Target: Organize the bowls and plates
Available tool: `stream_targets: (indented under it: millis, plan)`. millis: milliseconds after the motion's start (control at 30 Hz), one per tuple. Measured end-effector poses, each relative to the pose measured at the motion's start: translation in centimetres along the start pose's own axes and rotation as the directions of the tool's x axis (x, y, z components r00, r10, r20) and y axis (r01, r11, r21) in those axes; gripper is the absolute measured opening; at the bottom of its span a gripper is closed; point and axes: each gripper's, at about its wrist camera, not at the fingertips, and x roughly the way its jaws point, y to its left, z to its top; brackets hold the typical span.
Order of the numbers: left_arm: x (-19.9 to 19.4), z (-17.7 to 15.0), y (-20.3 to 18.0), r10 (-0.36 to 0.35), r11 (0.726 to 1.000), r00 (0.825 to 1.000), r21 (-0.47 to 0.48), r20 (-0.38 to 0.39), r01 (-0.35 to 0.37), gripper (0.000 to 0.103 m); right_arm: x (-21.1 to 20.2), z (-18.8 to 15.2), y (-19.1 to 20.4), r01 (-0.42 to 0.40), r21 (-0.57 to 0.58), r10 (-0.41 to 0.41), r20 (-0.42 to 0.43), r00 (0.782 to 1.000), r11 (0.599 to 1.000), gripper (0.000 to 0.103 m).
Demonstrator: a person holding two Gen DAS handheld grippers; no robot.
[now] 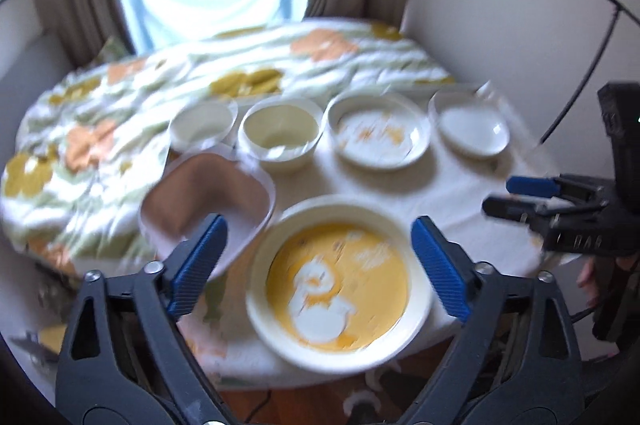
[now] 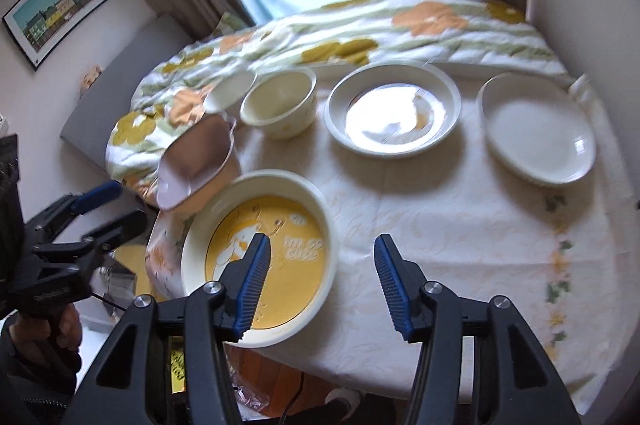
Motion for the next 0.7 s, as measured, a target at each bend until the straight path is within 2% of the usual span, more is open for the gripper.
stream_targets:
  millis: [33, 67, 133, 200, 333, 467, 567, 633, 700]
  plan:
    - [-0.4, 1.3, -0.8, -0.028, 0.999, 0.999, 0.025, 0.038, 0.027, 0.103, -0.9, 0.1, -0.5, 0.041, 0.017, -0.041, 0.021, 0.999, 0.999, 0.096]
    - [-0.5, 2.4, -1.5, -0.06, 0.997, 0.996, 0.053, 0.066, 0.056, 0.103, -1.9, 0.2, -1.0, 0.074, 0.039, -0.076, 0.05, 0.996, 0.996, 0.103]
    - [0.0, 4.8, -3.4, -0.113, 0.988, 0.99, 0.112, 0.083, 0.104, 0.103, -3.9, 0.1, -2.2, 0.105, 0.069, -0.111, 0.098, 0.989, 0.992, 0.103]
    - [1.0, 7.1, -5.2, -0.158, 0.976, 0.984, 0.164, 0.078, 0.143, 0.103, -5.3, 0.0, -3.4, 0.15, 0.098, -0.16, 0.108, 0.981, 0.984, 0.103]
    - [3.7, 11.5, -8.9, -0.258, 0.943, 0.966, 0.221, 0.021, 0.247, 0.103, -8.2, 0.1, -6.7, 0.223, 0.166, -0.242, 0.108, 0.964, 0.961, 0.103]
    - [7.7, 14.8, -11.8, -0.272, 0.937, 0.961, 0.213, -0.053, 0.277, 0.103, -9.9, 0.8, -10.1, 0.282, 0.234, -0.315, 0.117, 0.942, 0.93, 0.103]
    - [11.3, 16.7, -13.9, -0.303, 0.922, 0.946, 0.216, -0.117, 0.322, 0.103, -10.4, 1.6, -12.5, 0.275, 0.276, -0.322, 0.141, 0.936, 0.921, 0.103]
    - [13.9, 17.6, -15.3, -0.29, 0.919, 0.945, 0.23, -0.153, 0.32, 0.103, -10.1, 2.3, -14.3, 0.29, 0.305, -0.346, 0.147, 0.927, 0.907, 0.103]
    - [16.6, 18.4, -16.3, -0.279, 0.918, 0.942, 0.235, -0.188, 0.319, 0.103, -9.5, 3.0, -16.0, 0.277, 0.339, -0.339, 0.139, 0.93, 0.899, 0.103]
